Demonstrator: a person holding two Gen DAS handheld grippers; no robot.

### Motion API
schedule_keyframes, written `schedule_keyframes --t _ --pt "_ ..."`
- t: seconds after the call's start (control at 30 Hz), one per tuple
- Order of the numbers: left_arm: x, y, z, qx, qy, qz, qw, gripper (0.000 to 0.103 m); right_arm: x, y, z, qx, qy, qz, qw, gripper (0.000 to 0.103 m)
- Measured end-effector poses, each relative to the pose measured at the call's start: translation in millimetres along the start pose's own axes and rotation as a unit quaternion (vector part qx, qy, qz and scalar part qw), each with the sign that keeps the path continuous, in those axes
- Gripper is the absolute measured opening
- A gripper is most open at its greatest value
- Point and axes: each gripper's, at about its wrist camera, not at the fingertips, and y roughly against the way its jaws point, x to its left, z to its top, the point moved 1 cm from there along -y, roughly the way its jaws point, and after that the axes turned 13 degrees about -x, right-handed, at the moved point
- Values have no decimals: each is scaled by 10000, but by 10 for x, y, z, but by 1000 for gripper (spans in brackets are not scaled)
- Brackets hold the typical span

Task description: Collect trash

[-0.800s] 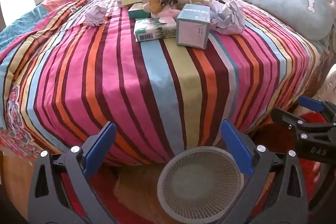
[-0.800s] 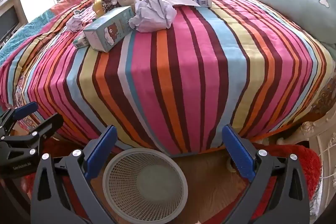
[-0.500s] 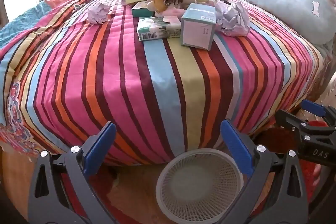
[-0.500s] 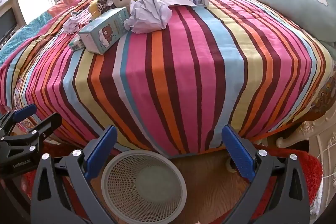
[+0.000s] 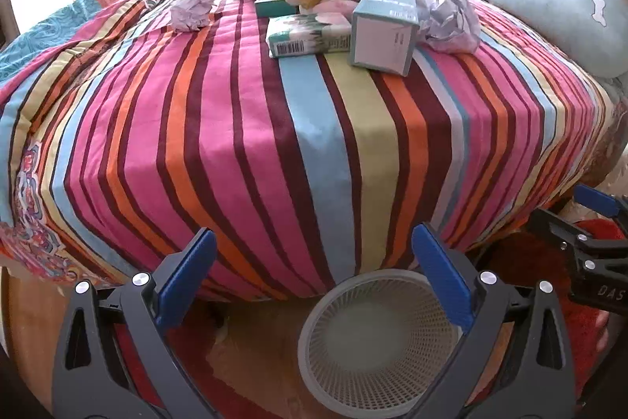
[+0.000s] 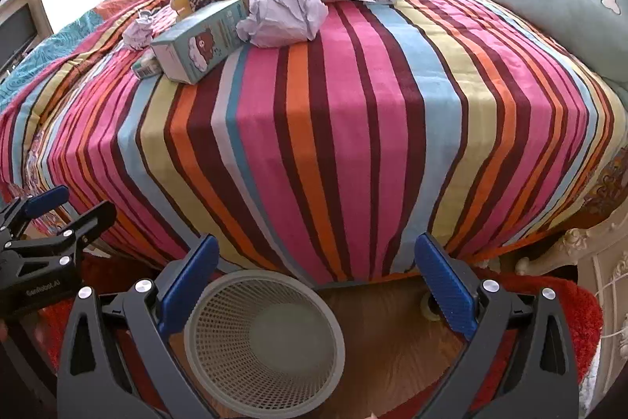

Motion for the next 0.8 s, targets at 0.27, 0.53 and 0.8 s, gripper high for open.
schedule_keyframes --t 0.27,0.53,0.8 --pt "-36 3 -40 35 -111 -3 9999 97 -31 -18 -89 117 -213 173 9996 96" --pt "-57 16 -70 56 -117 -30 9999 97 -16 -1 -103 150 -162 128 9997 96" --pt "-69 20 -100 72 -89 -19 9999 97 6 -17 -116 234 -96 125 9996 96"
